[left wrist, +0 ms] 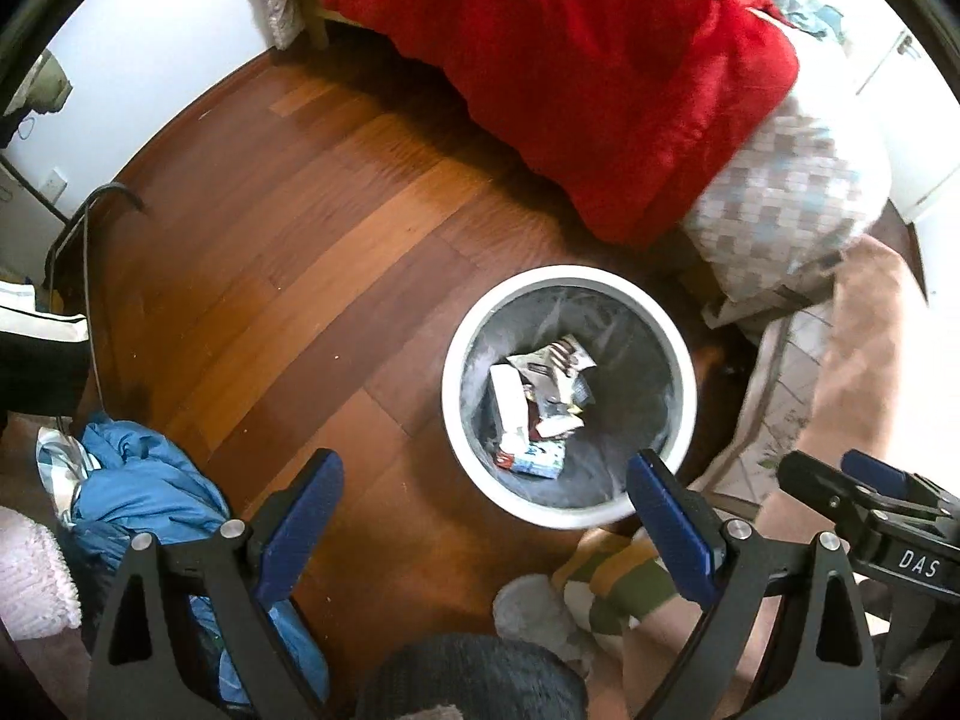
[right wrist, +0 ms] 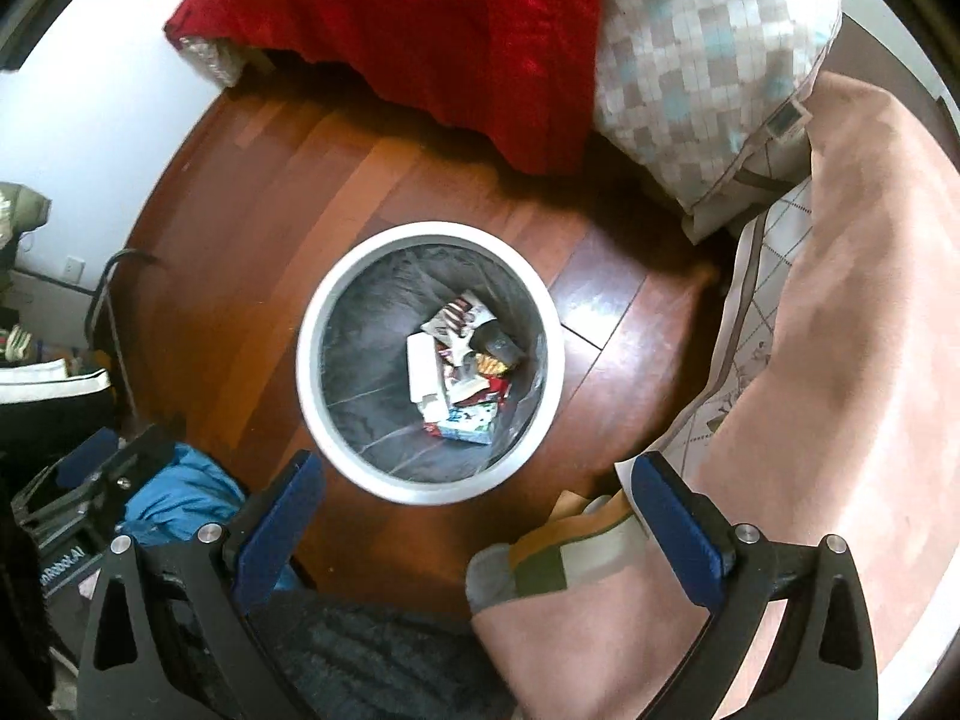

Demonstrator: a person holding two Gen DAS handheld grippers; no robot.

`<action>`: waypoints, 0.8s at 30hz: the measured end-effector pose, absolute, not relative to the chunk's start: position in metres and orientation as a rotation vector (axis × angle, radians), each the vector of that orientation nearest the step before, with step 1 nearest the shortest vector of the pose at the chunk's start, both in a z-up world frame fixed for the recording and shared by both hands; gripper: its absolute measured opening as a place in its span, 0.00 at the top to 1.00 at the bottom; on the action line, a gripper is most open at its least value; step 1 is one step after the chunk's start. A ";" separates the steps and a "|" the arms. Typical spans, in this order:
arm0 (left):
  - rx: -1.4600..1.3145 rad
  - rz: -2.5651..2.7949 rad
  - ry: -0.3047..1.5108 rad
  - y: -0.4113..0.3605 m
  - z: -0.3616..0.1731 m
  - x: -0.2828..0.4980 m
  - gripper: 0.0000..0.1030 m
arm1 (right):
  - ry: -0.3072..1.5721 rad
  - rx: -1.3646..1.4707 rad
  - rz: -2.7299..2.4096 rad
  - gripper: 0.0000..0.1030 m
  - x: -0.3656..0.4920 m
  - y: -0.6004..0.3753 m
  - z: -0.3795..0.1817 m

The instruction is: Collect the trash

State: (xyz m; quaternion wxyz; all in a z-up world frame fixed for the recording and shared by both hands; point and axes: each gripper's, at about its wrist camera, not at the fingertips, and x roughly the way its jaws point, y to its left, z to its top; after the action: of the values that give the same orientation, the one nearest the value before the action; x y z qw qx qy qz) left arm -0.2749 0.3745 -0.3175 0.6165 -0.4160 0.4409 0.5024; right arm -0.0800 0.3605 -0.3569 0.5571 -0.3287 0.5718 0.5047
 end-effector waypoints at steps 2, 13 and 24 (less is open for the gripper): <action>-0.946 1.142 1.005 0.368 -0.304 -0.274 0.06 | 1.343 -0.758 1.211 0.00 -0.084 0.354 -0.340; -0.930 1.036 0.894 0.333 -0.208 -0.279 0.07 | 1.331 -0.644 1.375 0.00 -0.090 0.316 -0.235; -0.939 0.937 0.784 0.309 -0.140 -0.287 0.06 | 1.307 -0.586 1.528 0.00 -0.099 0.284 -0.146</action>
State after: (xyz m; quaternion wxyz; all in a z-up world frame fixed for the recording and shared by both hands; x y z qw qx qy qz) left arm -0.2874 0.3088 -0.1396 0.7177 -0.4243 0.3543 0.4234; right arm -0.0988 0.2837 -0.1458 0.4998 -0.2425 0.5406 0.6318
